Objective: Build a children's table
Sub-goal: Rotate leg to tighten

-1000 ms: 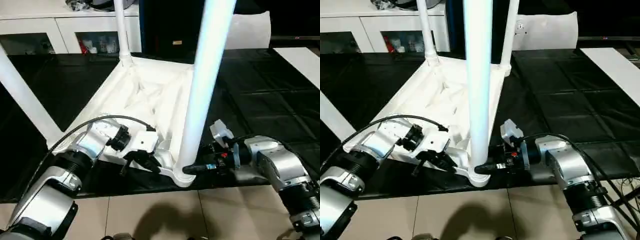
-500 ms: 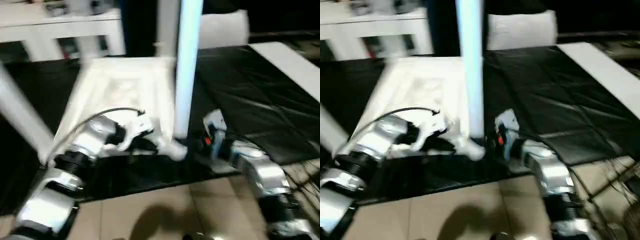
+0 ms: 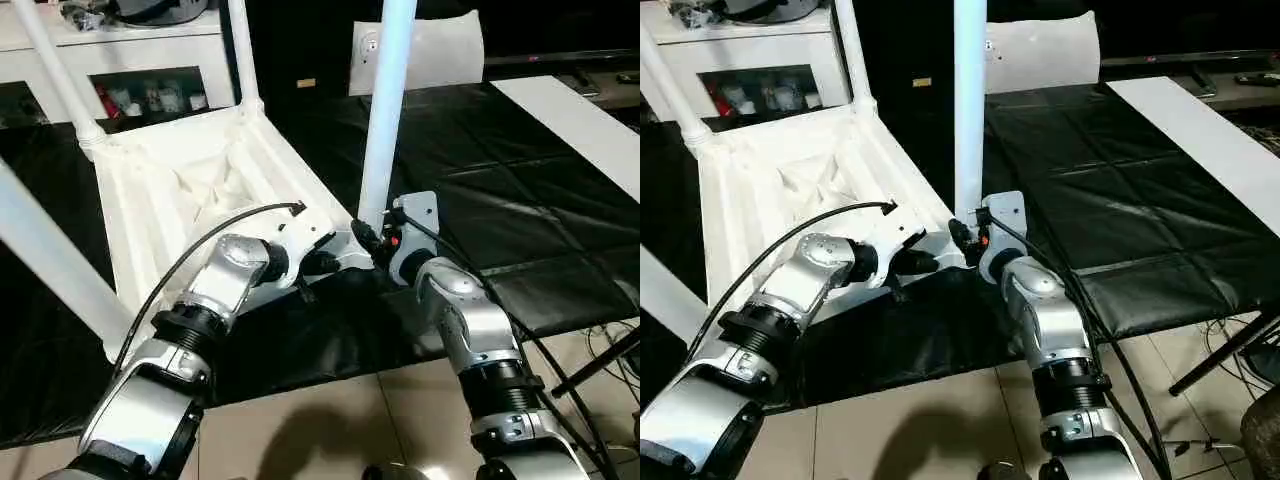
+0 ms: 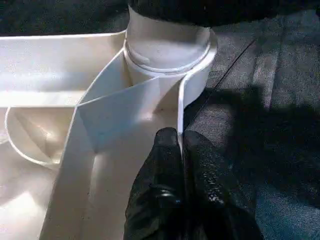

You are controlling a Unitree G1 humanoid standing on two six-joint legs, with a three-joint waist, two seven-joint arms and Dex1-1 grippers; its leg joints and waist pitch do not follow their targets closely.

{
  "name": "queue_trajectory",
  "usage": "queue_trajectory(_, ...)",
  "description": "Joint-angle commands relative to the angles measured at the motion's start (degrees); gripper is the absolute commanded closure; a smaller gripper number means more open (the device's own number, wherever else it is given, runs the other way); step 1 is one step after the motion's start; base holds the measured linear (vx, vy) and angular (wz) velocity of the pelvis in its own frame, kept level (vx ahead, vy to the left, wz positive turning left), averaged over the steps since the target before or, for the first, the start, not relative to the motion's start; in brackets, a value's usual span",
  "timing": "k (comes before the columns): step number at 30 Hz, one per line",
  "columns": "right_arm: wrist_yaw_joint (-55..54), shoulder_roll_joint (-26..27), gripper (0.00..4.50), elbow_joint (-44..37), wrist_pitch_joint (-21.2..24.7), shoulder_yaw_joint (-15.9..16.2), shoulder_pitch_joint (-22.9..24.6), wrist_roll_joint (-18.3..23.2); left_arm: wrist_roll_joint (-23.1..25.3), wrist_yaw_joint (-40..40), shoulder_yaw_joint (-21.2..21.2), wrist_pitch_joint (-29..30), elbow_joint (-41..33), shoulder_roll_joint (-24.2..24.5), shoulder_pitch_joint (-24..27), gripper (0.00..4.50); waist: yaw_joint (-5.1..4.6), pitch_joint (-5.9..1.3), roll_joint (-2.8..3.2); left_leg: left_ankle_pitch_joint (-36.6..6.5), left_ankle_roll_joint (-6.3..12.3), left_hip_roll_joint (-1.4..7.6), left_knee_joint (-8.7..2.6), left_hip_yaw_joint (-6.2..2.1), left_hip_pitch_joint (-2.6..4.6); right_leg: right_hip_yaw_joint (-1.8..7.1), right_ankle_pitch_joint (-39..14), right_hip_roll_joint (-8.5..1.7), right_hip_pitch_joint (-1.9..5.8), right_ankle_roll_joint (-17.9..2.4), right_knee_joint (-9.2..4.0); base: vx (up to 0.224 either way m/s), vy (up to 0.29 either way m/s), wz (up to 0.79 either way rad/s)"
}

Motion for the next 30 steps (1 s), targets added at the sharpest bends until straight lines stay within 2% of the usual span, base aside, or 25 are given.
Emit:
queue_trajectory(1,3.99,-0.50,1.63,-0.70,-0.71,1.58,1.14,1.26,-0.61,-1.39,-0.03,-3.67,-2.90,0.41,-1.60,4.50,0.41,-4.30,0.12,-3.41,5.31,-0.63,-3.38,1.02,-1.03,2.83,-9.02,-2.36,5.09,-11.66,-3.37,0.000,0.000,0.00)
queue_trajectory(2,4.37,-0.77,1.40,-0.87,-0.84,1.59,1.25,1.35,-0.61,-1.70,-0.13,-3.91,-2.86,0.55,-1.57,4.50,0.48,-4.31,0.15,-3.17,5.44,-0.59,-3.40,0.98,-1.05,2.83,-8.63,-2.38,5.09,-11.75,-3.34,0.000,0.000,0.00)
queue_trajectory(3,7.93,-3.22,1.34,-2.39,-2.10,1.69,2.31,2.29,-0.68,-4.68,-1.03,-6.14,-2.42,1.87,-1.24,4.50,0.65,-4.55,0.05,-1.91,5.71,-0.56,-3.26,0.87,-1.09,2.85,-6.81,-2.38,5.27,-12.05,-3.03,0.000,0.000,0.00)
queue_trajectory(6,13.47,-6.42,1.07,-3.54,-3.63,1.86,3.46,3.04,-1.39,-9.52,-2.08,-8.87,-2.48,3.46,-0.42,4.50,1.14,-4.60,-0.03,-0.49,7.59,-0.51,-2.98,1.05,-1.22,3.04,-3.16,-2.39,5.13,-13.30,-2.61,0.000,0.000,0.00)
queue_trajectory(7,15.63,-7.67,0.97,-3.70,-3.96,2.05,3.67,3.30,-1.74,-11.85,-2.56,-10.96,-2.47,4.05,-0.23,4.50,1.26,-4.50,-0.32,-0.57,7.79,-0.42,-3.05,1.07,-1.21,3.00,-3.41,-2.39,5.05,-13.61,-2.64,0.000,0.000,0.00)
queue_trajectory(9,19.24,-9.56,0.91,-3.95,-4.30,2.40,3.87,3.95,-1.69,-14.33,-3.28,-12.14,-2.29,4.92,-0.23,4.50,1.53,-4.44,-0.29,-2.18,7.60,-0.39,-3.10,1.14,-1.05,2.95,-6.04,-2.49,5.01,-13.45,-2.83,0.000,0.000,0.00)
queue_trajectory(11,21.91,-10.95,0.66,-4.05,-4.69,2.66,4.02,4.46,-1.67,-16.07,-3.83,-12.96,-2.11,5.57,-0.25,4.50,1.87,-4.27,-0.20,-3.07,7.16,-0.20,-3.16,1.23,-0.90,3.06,-8.22,-2.54,4.78,-12.83,-3.07,0.000,0.000,0.00)
queue_trajectory(12,29.16,-14.66,0.54,-4.43,-4.42,3.84,4.04,5.61,-1.67,-21.72,-5.70,-15.53,-2.11,7.51,-0.09,4.50,2.22,-4.25,-0.18,-3.79,6.85,-0.18,-3.20,1.23,-0.82,3.00,-9.49,-2.52,4.75,-12.44,-3.18,0.000,0.000,0.00)
queue_trajectory(16,38.31,-18.87,0.23,-4.77,-3.57,5.88,3.67,6.90,-2.61,-28.72,-7.46,-17.97,-2.70,9.37,0.22,4.50,3.19,-4.17,-0.42,-4.35,6.52,0.00,-3.25,1.32,-0.78,3.10,-10.43,-2.54,4.71,-12.01,-3.13,0.000,0.000,0.00)
queue_trajectory(18,38.57,-18.98,0.23,-4.78,-3.55,5.95,3.66,6.94,-2.66,-28.91,-7.50,-18.00,-2.73,9.41,0.24,4.50,3.88,-4.24,-0.34,-3.64,6.24,0.14,-3.18,1.41,-0.65,3.12,-9.86,-2.58,4.44,-12.00,-2.96,0.000,0.000,0.00)
queue_trajectory(19,41.99,-20.35,0.23,-4.90,-3.24,7.06,3.37,7.46,-2.79,-31.36,-8.36,-18.78,-2.90,10.11,0.28,4.50,4.19,-4.31,-0.30,-3.60,6.02,0.16,-3.19,1.38,-0.61,3.05,-9.95,-2.58,4.47,-12.13,-2.90,0.000,0.000,0.00)
queue_trajectory(20,45.31,-21.55,0.23,-4.90,-3.13,8.29,2.98,7.77,-2.75,-33.69,-9.28,-19.79,-2.93,10.76,0.31,4.50,4.29,-4.30,-0.49,-3.46,5.97,0.21,-3.22,1.39,-0.72,3.07,-9.86,-2.58,4.55,-12.08,-2.87,0.000,0.000,0.00)
queue_trajectory(23,49.27,-22.66,0.23,-4.40,-3.68,9.72,2.36,7.71,-2.52,-36.57,-10.28,-21.11,-2.82,11.41,0.27,4.50,4.74,-4.36,-0.38,-2.96,6.06,0.32,-3.17,1.37,-0.73,3.08,-8.58,-2.58,4.47,-12.38,-2.63,0.000,0.000,0.00)
queue_trajectory(24,52.59,-23.36,0.23,-3.63,-4.16,10.96,1.69,7.71,-2.12,-38.59,-11.18,-22.43,-2.76,11.84,0.09,4.50,4.96,-4.40,-0.95,-3.21,6.16,0.26,-3.15,1.41,-0.79,3.02,-9.00,-2.62,4.57,-12.30,-2.59,0.000,0.000,0.00)
queue_trajectory(25,53.99,-23.62,0.48,-3.22,-4.35,11.48,1.38,7.78,-1.90,-39.37,-11.57,-23.04,-2.71,12.00,-0.03,4.50,5.07,-4.37,-0.81,-3.19,6.16,0.23,-3.16,1.40,-0.85,3.03,-9.35,-2.65,4.60,-12.20,-2.57,0.000,0.000,0.00)
queue_trajectory(27,55.42,-23.76,0.48,-2.66,-4.35,11.93,0.98,7.93,-1.67,-40.02,-12.01,-23.50,-2.69,12.08,-0.21,4.50,5.29,-4.29,-0.72,-3.32,5.80,0.32,-3.17,1.47,-0.73,3.13,-10.89,-2.74,4.36,-11.52,-2.79,0.000,0.000,0.00)
queue_trajectory(28,56.51,-23.92,0.61,-2.26,-4.40,12.26,0.72,8.17,-1.67,-40.64,-12.23,-24.05,-2.50,12.19,-0.31,4.50,5.46,-4.25,-0.67,-3.59,5.50,0.36,-3.23,1.47,-0.67,3.13,-11.71,-2.78,4.31,-11.33,-2.90,0.000,0.000,0.00)
queue_trajectory(30,57.84,-24.02,0.74,-1.91,-4.02,12.66,0.42,8.57,-1.73,-41.40,-12.56,-24.45,-2.56,12.24,-0.35,4.50,5.51,-4.23,-1.24,-3.62,5.19,0.33,-3.31,1.50,-0.74,3.08,-12.50,-2.72,4.39,-10.86,-2.91,0.000,0.000,0.00)
